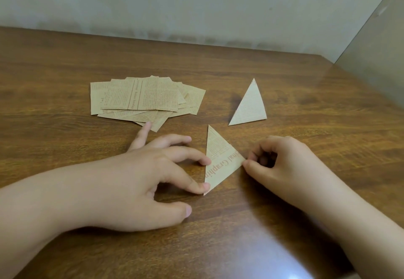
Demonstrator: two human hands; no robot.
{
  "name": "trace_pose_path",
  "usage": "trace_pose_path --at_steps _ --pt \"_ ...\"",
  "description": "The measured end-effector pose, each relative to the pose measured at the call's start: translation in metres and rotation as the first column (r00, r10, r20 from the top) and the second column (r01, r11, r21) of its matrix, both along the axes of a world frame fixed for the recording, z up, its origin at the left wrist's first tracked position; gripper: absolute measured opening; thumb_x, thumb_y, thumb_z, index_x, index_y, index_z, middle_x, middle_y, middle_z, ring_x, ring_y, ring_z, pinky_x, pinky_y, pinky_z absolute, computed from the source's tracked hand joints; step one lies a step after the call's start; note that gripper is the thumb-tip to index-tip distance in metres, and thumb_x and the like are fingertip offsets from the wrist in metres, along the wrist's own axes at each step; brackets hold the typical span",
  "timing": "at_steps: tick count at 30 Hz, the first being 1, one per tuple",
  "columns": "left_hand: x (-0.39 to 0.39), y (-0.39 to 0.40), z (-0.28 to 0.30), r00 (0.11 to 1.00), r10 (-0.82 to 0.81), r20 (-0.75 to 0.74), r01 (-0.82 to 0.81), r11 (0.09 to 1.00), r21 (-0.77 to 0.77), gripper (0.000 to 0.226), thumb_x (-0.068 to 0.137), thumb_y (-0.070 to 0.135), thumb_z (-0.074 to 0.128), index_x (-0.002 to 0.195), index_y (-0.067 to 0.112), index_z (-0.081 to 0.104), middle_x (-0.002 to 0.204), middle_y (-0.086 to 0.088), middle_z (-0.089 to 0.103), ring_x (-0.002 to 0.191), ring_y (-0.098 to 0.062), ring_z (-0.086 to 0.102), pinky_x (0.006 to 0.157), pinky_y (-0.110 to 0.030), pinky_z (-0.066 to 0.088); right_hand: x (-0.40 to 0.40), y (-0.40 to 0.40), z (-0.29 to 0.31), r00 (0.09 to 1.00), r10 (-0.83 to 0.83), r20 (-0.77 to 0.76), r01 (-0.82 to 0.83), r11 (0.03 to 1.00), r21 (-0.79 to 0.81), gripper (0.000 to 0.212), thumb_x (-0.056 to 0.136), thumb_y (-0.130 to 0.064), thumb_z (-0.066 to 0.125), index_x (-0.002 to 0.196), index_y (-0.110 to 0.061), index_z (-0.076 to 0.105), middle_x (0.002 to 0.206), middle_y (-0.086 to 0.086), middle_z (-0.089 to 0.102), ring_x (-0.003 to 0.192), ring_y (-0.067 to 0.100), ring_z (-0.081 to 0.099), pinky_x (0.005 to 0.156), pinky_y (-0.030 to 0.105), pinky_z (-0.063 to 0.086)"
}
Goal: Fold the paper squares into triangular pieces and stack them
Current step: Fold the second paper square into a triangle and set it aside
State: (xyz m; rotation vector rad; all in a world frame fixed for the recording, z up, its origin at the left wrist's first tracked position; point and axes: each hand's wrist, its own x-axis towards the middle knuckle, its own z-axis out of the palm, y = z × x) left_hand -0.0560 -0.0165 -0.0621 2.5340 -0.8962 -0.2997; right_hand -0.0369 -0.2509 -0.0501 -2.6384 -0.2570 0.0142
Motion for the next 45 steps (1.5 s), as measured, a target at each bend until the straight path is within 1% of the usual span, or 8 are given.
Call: trace_pose_path --at_steps 4,12,17,25,32,36,41,45 --pt "-0.001 -0.001 0.0 1.0 -0.01 0.012 0.01 1.0 -0.008 0.048 0.063 0.067 0.033 0.108 0.07 0.05 0.133 0.054 0.014 0.13 0.023 -0.015 0.1 -0.029 -0.038 0.005 -0.004 0.004 0.999 0.033 0.019 -0.031 0.993 -0.113 0.015 0.079 -0.032 0.064 0.066 -0.028 0.058 0.07 -0.011 0.057 0.077 0.005 0.048 0.078 0.027 0.036" --pt "-0.003 -0.001 0.003 0.997 -0.029 0.067 0.027 0.999 0.022 0.048 0.064 0.066 0.032 0.111 0.073 0.042 0.135 0.053 0.012 0.13 0.02 -0.021 0.101 -0.033 -0.036 -0.005 0.015 -0.01 0.837 0.529 0.138 -0.533 0.846 -0.009 0.013 0.083 -0.025 0.062 0.093 -0.028 0.07 0.094 -0.016 0.059 0.085 -0.003 0.058 0.079 0.016 0.046" --pt "-0.003 0.002 0.001 0.938 -0.109 0.33 0.11 0.994 0.017 0.038 0.076 0.051 0.048 0.11 0.049 0.063 0.111 0.027 0.045 0.118 0.003 0.037 0.112 -0.055 0.007 0.006 0.012 -0.009 0.793 0.593 0.14 -0.598 0.802 -0.009 0.012 0.085 -0.025 0.064 0.093 -0.027 0.072 0.095 -0.016 0.057 0.086 -0.003 0.058 0.078 0.013 0.047" --pt "0.001 0.0 -0.005 0.909 -0.086 0.408 0.11 0.993 -0.035 0.023 0.078 0.047 0.052 0.083 0.034 0.071 0.101 0.024 0.062 0.105 0.003 0.052 0.109 -0.052 0.029 0.015 -0.003 -0.001 0.649 0.755 0.092 -0.711 0.645 -0.278 0.037 0.091 -0.031 0.05 0.123 -0.02 0.064 0.129 -0.008 0.061 0.124 0.006 0.052 0.103 0.024 0.041" --pt "0.002 -0.001 -0.005 0.912 -0.071 0.404 0.089 0.996 -0.026 0.024 0.081 0.049 0.05 0.08 0.034 0.069 0.096 0.026 0.063 0.1 0.005 0.053 0.108 -0.049 0.03 0.018 0.008 0.011 0.53 0.845 0.064 -0.696 0.477 -0.537 0.047 0.057 -0.022 0.062 0.104 -0.024 0.072 0.11 -0.009 0.07 0.072 0.017 0.071 0.043 0.029 0.054" --pt "0.002 -0.002 -0.005 0.911 -0.049 0.409 0.071 0.997 -0.039 0.023 0.08 0.049 0.05 0.076 0.034 0.066 0.091 0.025 0.062 0.097 0.005 0.051 0.109 -0.048 0.031 0.014 0.017 0.007 0.514 0.854 0.08 -0.636 0.442 -0.632 0.036 0.068 -0.009 0.053 0.101 -0.015 0.067 0.103 0.0 0.067 0.06 0.025 0.065 0.039 0.032 0.05" --pt "0.002 -0.004 -0.009 0.922 0.0 0.387 0.034 0.996 -0.082 0.026 0.081 0.052 0.049 0.078 0.034 0.067 0.091 0.026 0.063 0.095 0.008 0.051 0.11 -0.045 0.026 0.021 0.003 0.014 0.664 0.726 0.177 -0.674 0.684 -0.279 0.021 0.09 -0.023 0.053 0.1 -0.022 0.071 0.104 -0.01 0.067 0.085 0.01 0.066 0.068 0.031 0.054" --pt "0.0 -0.009 -0.008 0.965 0.163 0.208 -0.09 0.942 -0.323 0.023 0.076 0.051 0.052 0.07 0.033 0.064 0.078 0.02 0.065 0.083 0.003 0.058 0.099 -0.022 0.037 0.024 0.003 0.03 0.895 0.444 -0.039 -0.428 0.881 0.203 0.011 0.084 -0.038 0.064 0.083 -0.03 0.072 0.081 -0.012 0.07 0.074 0.002 0.064 0.068 0.017 0.048"
